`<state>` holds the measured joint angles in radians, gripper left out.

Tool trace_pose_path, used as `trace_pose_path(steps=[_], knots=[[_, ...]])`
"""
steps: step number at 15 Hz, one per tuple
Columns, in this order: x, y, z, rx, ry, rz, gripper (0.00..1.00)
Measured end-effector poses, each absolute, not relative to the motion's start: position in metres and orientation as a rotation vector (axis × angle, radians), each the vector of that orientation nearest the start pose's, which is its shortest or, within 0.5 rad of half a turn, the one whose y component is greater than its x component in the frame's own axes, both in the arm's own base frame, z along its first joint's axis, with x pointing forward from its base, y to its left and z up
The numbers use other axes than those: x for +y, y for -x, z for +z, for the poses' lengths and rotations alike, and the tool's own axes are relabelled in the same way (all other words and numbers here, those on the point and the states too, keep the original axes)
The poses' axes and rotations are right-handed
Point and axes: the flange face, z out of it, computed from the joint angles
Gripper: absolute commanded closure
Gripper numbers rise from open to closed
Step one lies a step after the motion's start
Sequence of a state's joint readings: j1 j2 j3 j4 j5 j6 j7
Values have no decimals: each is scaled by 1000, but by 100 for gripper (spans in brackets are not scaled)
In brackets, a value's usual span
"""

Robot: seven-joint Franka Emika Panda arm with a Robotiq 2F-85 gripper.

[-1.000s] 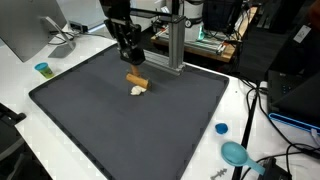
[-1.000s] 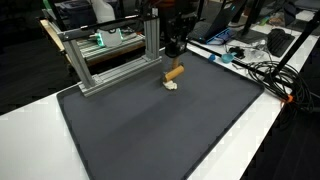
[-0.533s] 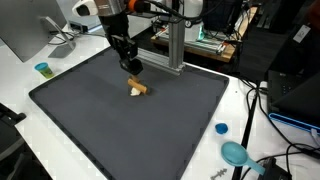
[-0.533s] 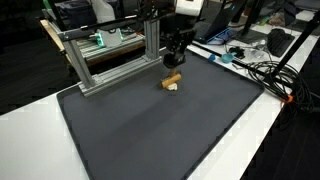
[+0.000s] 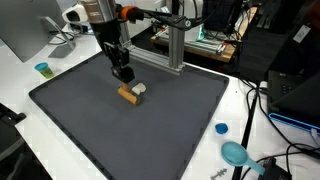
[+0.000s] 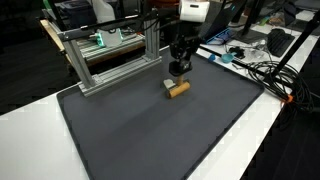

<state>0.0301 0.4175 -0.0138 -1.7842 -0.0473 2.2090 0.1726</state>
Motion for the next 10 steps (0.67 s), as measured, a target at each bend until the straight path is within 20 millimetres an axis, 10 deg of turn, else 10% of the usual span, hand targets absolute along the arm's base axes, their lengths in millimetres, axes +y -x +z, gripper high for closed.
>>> trace_pose_path(steps=[6,10], knots=[[3,-660,343,244,3158,-192,78],[3,-630,373,240,3145,-280,78]])
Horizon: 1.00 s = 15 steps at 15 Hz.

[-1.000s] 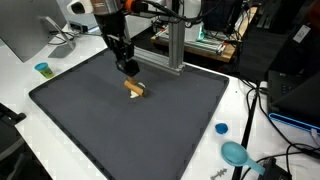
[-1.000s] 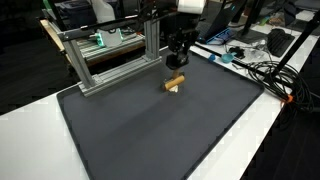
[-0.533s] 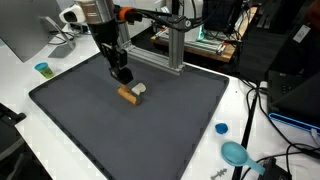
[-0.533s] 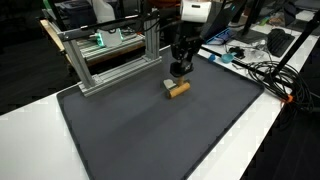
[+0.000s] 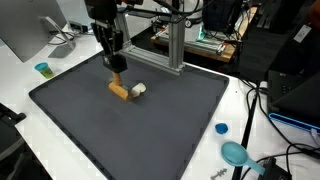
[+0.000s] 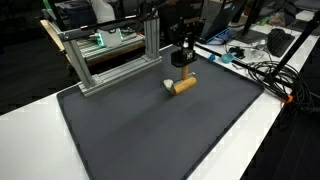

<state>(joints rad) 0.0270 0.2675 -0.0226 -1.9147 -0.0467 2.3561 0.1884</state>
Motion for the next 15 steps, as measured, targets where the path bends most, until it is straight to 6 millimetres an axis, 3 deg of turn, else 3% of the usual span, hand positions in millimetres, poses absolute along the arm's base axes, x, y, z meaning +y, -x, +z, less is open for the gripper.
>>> trace_pose_path(steps=[3,6,10,15], knots=[[6,-604,372,229,3151,-235,78],[11,-593,357,224,3157,-181,78],[13,-593,336,230,3165,-119,78],[13,-604,334,254,3176,-22,78]])
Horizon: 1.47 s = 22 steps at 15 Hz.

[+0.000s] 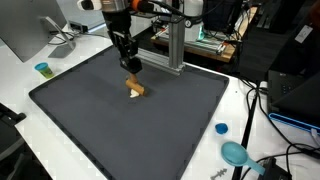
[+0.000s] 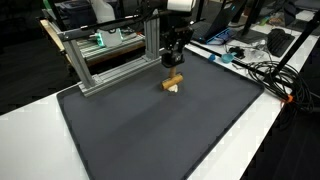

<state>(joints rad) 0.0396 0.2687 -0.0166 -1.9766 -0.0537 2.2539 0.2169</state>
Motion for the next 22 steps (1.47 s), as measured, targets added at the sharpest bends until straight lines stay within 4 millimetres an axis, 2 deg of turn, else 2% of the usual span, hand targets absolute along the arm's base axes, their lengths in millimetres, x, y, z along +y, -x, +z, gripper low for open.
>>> trace_pose_path(steps=[7,12,15,18,22], knots=[[9,-624,326,296,3180,153,78],[5,-630,319,319,3162,279,78],[2,-628,324,225,3155,263,78],[-1,-608,363,-20,3175,206,78],[10,-570,435,-350,3201,146,78]])
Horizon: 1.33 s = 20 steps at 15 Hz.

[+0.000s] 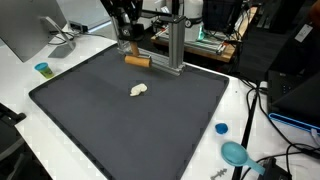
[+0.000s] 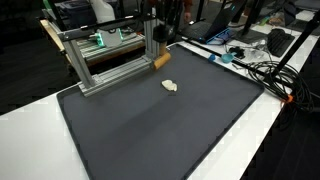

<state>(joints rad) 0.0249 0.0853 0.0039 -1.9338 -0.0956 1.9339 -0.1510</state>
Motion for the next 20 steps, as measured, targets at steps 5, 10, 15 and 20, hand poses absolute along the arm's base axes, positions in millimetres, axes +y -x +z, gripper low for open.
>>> trace_pose_path(steps=[5,10,15,20], knots=[[79,-558,454,-749,3233,180,78],[97,-561,437,-834,3229,224,78],[100,-564,435,-1079,3200,211,78],[117,-569,416,-1476,3041,301,78]])
